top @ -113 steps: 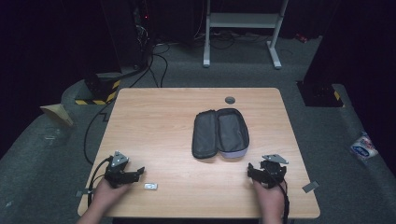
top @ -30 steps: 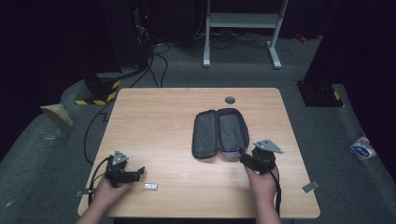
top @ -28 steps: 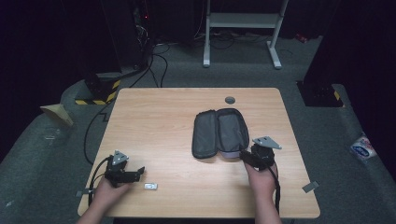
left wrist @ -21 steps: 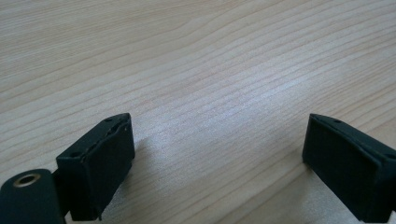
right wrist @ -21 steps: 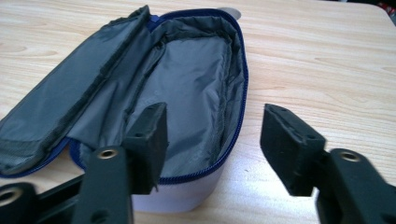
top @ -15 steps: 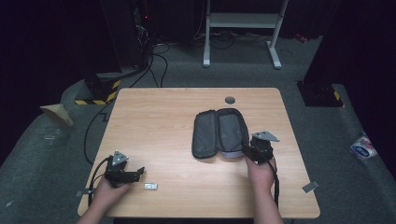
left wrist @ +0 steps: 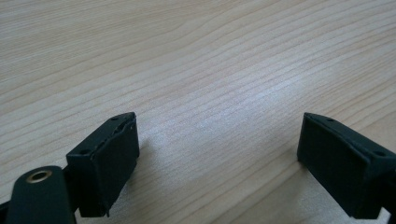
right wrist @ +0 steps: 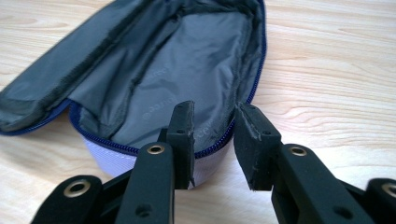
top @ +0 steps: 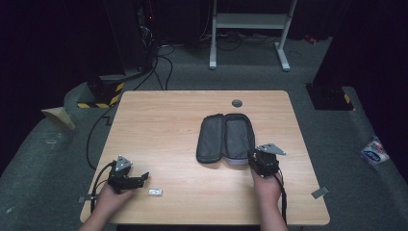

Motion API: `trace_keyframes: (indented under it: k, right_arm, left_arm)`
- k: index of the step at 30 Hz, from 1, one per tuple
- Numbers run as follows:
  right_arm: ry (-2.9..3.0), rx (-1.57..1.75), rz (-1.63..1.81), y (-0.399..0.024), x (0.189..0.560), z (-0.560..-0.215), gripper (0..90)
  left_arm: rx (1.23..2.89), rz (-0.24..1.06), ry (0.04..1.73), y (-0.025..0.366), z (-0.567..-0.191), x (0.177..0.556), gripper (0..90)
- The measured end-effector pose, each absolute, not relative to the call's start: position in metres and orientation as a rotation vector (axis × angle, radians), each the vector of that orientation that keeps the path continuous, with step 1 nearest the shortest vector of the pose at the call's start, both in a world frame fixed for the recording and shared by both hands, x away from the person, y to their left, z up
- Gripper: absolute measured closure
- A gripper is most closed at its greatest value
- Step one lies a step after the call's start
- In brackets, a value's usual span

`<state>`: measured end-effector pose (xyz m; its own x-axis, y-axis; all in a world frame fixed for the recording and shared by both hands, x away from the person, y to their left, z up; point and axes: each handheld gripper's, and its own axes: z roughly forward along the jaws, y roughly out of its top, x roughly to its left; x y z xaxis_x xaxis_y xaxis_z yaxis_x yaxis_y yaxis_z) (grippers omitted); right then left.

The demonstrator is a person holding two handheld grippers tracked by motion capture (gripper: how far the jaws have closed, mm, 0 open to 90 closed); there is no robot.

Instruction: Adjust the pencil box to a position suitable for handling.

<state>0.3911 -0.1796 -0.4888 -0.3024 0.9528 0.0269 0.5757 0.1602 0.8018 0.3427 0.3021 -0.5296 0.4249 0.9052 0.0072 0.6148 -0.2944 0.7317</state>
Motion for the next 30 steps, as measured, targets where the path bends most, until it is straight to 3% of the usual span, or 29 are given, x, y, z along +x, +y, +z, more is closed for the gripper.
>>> trace_keyframes:
  k: [30]
  right_arm:
    - [2.04,1.246,1.196,-0.102,0.351,-0.486,61.4]
  left_arm:
    - [2.025,0.569,1.268,0.302,-0.529,0.343,14.3]
